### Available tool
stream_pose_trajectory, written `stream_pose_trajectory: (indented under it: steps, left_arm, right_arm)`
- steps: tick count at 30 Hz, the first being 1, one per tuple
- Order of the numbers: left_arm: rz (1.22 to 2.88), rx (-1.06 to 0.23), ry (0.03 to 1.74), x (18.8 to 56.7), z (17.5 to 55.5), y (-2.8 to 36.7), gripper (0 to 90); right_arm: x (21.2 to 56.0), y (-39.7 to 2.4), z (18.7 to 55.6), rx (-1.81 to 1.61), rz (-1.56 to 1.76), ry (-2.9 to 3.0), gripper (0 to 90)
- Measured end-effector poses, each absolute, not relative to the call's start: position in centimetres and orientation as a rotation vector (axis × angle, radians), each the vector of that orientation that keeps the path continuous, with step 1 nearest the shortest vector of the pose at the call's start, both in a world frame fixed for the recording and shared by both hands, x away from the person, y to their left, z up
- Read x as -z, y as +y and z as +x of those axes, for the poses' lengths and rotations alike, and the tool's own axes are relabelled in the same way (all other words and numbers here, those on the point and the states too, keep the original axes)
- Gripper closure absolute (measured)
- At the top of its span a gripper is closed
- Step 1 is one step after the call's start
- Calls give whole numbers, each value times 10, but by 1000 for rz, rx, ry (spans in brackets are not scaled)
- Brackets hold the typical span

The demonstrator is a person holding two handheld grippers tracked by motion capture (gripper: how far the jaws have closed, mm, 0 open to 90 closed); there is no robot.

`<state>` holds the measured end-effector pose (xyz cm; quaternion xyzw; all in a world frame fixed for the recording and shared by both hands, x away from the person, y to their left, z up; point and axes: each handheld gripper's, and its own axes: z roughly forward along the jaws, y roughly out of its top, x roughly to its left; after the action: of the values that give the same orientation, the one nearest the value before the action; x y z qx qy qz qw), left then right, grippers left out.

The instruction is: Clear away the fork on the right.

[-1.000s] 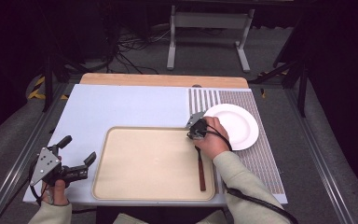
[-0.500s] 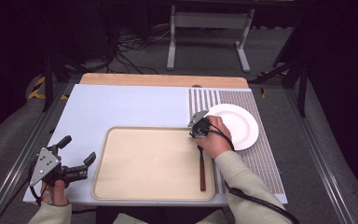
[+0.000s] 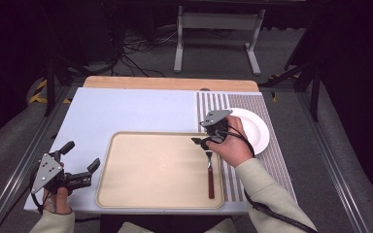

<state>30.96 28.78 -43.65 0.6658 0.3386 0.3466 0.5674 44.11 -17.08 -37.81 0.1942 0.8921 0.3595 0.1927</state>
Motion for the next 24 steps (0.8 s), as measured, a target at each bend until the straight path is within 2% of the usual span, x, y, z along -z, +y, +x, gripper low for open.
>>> stream_pose_trajectory:
  steps: [5,9,24]
  left_arm:
    - [1567,-817,794,436,310,288,15]
    - [1564,-816,798,436,309,288,15]
    - [1567,-821,798,436,309,288,15]
  right_arm:
    - [368,-181,433,-1067,528,2458,223]
    - [362,-190,426,-1110,516,2432,199]
    - [348,-225,403,-1224,552,2331,177]
